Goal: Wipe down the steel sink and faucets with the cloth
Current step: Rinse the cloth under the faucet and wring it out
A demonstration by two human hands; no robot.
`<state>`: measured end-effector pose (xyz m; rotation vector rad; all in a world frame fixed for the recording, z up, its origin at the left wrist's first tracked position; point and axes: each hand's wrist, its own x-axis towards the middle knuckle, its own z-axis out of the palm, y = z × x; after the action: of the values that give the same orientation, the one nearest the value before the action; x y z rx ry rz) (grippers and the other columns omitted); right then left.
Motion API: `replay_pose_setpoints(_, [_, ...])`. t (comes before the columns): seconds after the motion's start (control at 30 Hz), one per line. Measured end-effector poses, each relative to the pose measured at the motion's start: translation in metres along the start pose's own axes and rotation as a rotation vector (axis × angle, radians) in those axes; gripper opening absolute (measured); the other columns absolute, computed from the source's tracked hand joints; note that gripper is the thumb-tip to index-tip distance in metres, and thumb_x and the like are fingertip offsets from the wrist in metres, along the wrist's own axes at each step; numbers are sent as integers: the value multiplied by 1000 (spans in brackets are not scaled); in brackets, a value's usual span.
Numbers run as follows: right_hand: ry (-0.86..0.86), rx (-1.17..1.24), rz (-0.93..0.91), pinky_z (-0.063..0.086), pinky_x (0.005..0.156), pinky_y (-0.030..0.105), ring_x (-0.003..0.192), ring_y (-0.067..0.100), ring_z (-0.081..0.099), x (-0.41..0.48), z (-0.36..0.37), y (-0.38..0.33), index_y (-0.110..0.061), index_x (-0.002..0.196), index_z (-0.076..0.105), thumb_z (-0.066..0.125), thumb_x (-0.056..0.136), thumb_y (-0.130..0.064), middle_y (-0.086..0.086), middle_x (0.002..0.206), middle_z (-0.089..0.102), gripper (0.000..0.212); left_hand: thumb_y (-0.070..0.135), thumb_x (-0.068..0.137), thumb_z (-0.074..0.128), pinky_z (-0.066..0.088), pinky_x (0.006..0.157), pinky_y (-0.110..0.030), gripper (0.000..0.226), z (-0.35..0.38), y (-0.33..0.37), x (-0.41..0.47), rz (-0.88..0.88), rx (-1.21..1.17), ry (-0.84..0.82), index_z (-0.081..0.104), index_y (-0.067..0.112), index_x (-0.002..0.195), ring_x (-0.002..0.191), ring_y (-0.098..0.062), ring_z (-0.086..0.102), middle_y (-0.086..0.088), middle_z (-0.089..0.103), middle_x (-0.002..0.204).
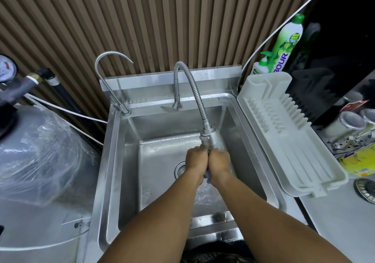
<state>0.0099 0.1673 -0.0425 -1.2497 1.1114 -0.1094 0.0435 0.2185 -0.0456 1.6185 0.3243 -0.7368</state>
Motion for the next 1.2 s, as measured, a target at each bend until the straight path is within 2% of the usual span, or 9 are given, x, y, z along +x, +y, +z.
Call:
replay_pose_setpoints(0.17, [17,-41,57,34,46,19,40,19,42,7,-1,-7,-10,65,51,46,89,-7,9,49,47,25,38,87,58,34,45,-21,34,-1,0,12,-25,71,-25,56,12,65,45,-23,51,-8,59,56])
replay_pose_setpoints(0.27, [-57,46,183,52,60,36,62,31,63,14,-1,-7,0,89,70,54,88,-14,21,74,66,21,51,91,49,39,51,-26,44,-13,8,28,-69,141,-42,57,14,69,53,-23,53,-7,61,65])
replay_pose_setpoints(0.37, [-176,122,279,52,53,25,56,25,64,14,-8,-7,-7,86,70,53,99,-34,13,70,67,34,59,91,52,50,77,-37,47,-30,29,59,-68,168,-35,68,15,94,80,-23,63,-7,71,95])
replay_pose_setpoints(0.5, [-269,254,365,50,53,25,54,24,59,16,-18,-7,-14,75,66,42,103,-46,9,65,59,49,40,97,54,46,76,-36,20,-49,71,101,-92,-12,-28,59,22,104,94,-20,58,-2,61,113])
replay_pose_setpoints(0.6, [-282,323,388,47,55,26,55,23,56,16,-22,-8,-15,68,68,35,102,-52,9,65,56,60,36,96,61,53,90,-42,21,-57,106,126,-60,-104,49,57,19,107,98,-21,58,0,55,95])
replay_pose_setpoints(0.8, [-300,335,405,42,61,29,58,24,52,18,-30,-14,-15,58,65,36,97,-40,9,64,52,55,21,98,54,51,91,-40,15,-52,128,143,-93,-284,157,59,19,83,95,-21,60,-4,62,96])
replay_pose_setpoints(0.93, [-328,364,409,43,62,28,57,23,53,17,-31,-17,-15,63,60,39,96,-37,9,64,53,45,21,95,54,53,82,-38,12,-48,127,146,-33,-337,219,56,20,107,99,-21,62,-4,65,106])
replay_pose_setpoints(1.07, [-337,379,442,44,68,31,65,23,51,16,-28,-15,-18,75,56,44,94,-39,8,74,50,31,23,95,56,44,70,-27,21,-40,106,138,313,103,321,46,20,113,90,-22,56,6,57,96])
replay_pose_setpoints(1.2, [-388,380,451,41,65,32,61,24,50,17,-28,-12,-14,70,59,43,99,-42,10,69,51,44,29,95,59,44,87,-32,71,-65,90,123,465,705,129,18,33,154,111,-24,56,5,49,140])
